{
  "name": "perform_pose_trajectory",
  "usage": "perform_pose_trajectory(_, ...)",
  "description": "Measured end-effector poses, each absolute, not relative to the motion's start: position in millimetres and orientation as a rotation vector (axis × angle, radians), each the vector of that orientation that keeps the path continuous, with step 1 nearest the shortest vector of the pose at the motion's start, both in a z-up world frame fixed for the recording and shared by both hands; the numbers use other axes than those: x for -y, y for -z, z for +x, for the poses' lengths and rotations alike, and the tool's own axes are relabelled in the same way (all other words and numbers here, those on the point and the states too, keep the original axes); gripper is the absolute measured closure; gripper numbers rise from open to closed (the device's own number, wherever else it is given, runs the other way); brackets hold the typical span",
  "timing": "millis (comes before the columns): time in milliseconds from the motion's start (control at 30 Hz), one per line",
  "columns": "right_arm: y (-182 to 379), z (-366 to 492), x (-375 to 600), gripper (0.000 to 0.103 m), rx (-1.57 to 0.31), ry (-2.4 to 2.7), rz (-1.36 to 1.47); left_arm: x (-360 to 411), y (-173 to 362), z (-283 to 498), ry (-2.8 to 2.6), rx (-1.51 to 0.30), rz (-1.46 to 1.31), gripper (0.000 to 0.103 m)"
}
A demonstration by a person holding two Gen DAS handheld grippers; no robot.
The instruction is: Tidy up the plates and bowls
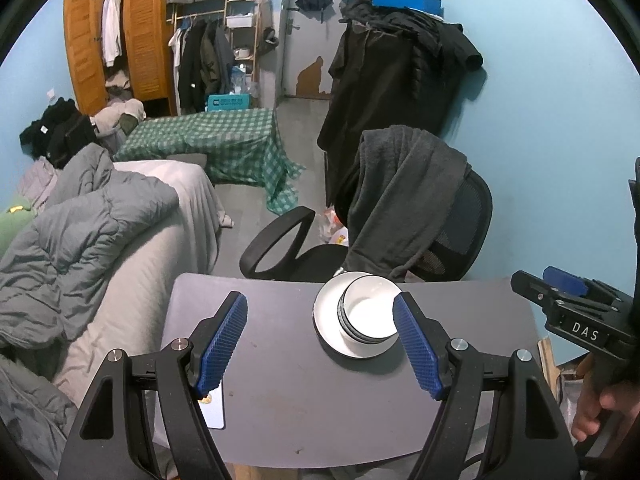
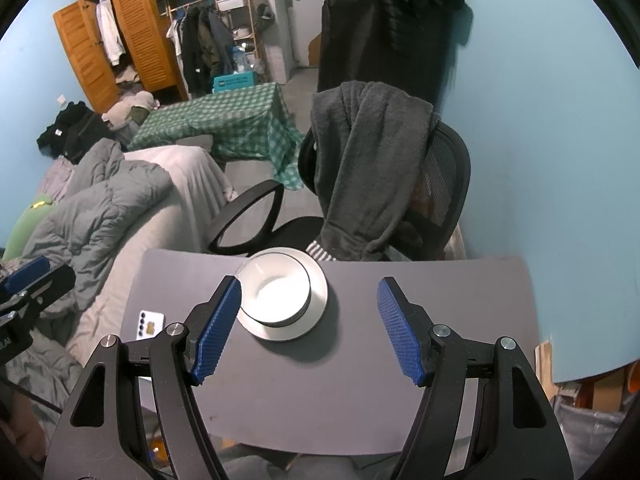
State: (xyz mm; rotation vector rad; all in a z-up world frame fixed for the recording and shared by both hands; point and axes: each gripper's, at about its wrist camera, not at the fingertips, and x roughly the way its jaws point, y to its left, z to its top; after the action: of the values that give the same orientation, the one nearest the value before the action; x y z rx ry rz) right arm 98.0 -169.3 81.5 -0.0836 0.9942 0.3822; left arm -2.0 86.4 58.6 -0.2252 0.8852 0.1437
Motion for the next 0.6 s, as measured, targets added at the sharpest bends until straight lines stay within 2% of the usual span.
perform_pose_trajectory(600,-83.0,95.3,167.6,0.033,-0.997,-0.381,-0.087,-85.3,-59.7,8.7,-0.138,-0.902,-0.226,0.026)
